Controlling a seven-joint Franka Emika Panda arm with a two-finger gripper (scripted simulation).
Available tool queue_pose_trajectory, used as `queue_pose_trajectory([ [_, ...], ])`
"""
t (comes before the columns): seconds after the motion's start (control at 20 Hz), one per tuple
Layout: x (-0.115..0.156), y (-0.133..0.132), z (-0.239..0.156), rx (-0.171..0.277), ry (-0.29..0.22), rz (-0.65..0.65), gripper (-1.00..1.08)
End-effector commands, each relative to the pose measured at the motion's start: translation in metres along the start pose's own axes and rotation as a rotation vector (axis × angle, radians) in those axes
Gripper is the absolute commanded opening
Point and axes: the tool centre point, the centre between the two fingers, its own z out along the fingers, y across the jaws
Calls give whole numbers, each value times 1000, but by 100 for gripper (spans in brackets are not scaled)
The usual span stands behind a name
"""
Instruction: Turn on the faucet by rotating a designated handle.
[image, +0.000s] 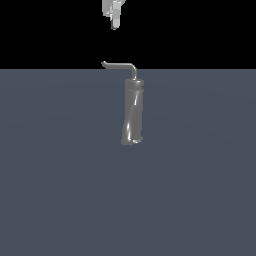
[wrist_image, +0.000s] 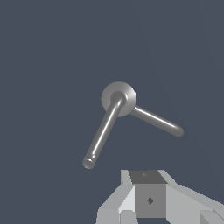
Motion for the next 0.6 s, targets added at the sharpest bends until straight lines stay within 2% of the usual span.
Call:
queue_pose_trajectory([
  [0.0, 2, -13, 12, -1, 4, 63, -100],
  [0.55, 6, -63, 66, -6, 26, 316, -100],
])
